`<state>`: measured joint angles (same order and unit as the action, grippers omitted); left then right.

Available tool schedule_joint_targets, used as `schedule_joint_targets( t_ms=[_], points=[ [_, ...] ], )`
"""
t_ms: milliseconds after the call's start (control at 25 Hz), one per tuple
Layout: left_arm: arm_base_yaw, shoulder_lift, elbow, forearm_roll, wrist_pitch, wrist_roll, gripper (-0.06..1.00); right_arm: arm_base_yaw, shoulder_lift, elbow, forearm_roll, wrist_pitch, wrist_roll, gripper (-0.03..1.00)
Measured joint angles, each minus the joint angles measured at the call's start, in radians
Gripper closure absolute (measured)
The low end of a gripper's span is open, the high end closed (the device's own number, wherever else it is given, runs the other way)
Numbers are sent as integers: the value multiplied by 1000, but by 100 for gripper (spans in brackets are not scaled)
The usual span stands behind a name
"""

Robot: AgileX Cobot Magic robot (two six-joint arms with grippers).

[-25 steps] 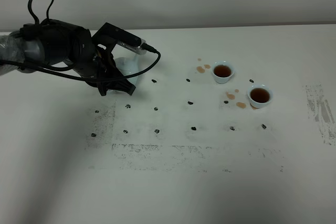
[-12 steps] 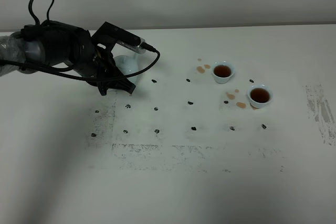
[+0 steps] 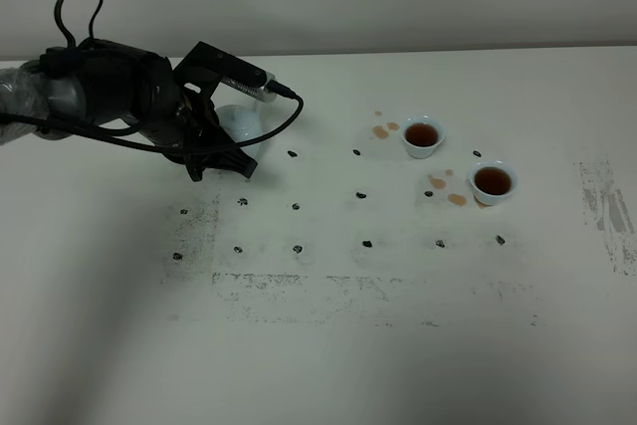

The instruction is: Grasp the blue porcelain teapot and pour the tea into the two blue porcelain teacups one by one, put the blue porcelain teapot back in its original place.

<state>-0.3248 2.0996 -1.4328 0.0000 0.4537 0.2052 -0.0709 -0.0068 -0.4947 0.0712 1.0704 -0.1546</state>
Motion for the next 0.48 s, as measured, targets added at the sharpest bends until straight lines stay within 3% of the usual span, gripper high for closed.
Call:
schedule_joint_targets(
  t_ms=[480],
  points=[
    [0,7,0,0,77,0,80,0,0,0,0,0,0,68]
  ],
)
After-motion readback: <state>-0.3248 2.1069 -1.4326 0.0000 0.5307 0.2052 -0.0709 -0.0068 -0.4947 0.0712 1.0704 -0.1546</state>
